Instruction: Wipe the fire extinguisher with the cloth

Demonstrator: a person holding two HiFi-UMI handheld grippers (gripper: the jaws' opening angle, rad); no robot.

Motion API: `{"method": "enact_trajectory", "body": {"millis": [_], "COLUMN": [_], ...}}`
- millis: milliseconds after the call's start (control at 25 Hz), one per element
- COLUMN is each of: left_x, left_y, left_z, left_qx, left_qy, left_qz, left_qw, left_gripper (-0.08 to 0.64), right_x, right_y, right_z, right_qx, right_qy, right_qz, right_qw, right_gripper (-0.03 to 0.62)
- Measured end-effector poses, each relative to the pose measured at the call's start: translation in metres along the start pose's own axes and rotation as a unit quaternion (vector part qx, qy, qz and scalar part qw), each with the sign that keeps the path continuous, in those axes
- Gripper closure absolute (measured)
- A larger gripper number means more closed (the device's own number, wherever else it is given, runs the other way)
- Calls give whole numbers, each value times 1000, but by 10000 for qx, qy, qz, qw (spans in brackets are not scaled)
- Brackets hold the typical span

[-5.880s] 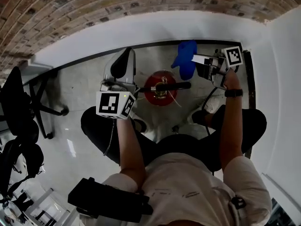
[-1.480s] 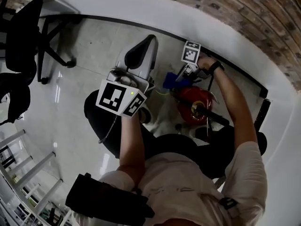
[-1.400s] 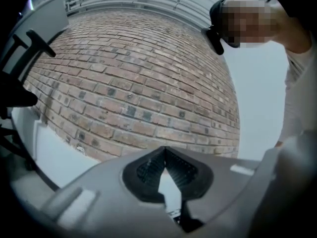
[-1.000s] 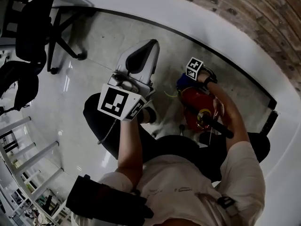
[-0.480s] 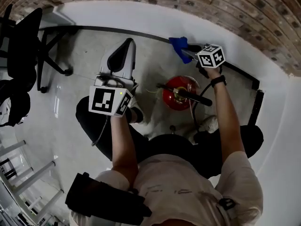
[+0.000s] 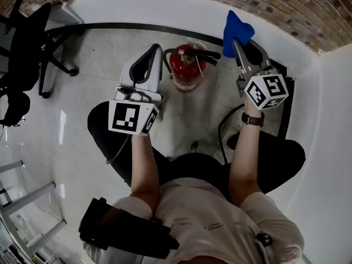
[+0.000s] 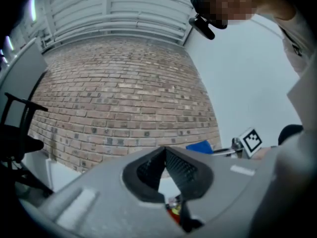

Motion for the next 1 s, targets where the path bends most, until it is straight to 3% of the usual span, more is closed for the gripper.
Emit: {"method": "enact_trajectory", "body": {"millis": [360, 600, 800, 1000], "left_x": [138, 199, 233, 261], "left_y": [13, 68, 98, 104], "left_z": [-113, -194, -246, -269], "left_qx": [65, 126, -296, -194], "left_qy": [-9, 132, -172, -8], "left_qz": [-295, -52, -316, -450], "left_qw": [9995, 9998, 9989, 9988], "left_gripper": [560, 560, 560, 560], "right_x": [157, 264, 329, 363], "right_y": [-11, 27, 48, 51], "right_z": [166, 199, 233, 244], "right_qx": [291, 143, 500, 524], "right_qy": [-16, -251, -566, -682], "right_qz": [-407, -254, -326, -226], "right_qw": [9987, 9993, 9966, 9960], "right_gripper": [523, 523, 523, 525]}}
Point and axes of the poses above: the fingertips, and each gripper's own axes: x backward along the fingers, z to its left, y out of its top, the point moved 8 cm from there along x, backward along the fingers, and after that the axes turned 11 degrees about z, right-handed, at the moved point
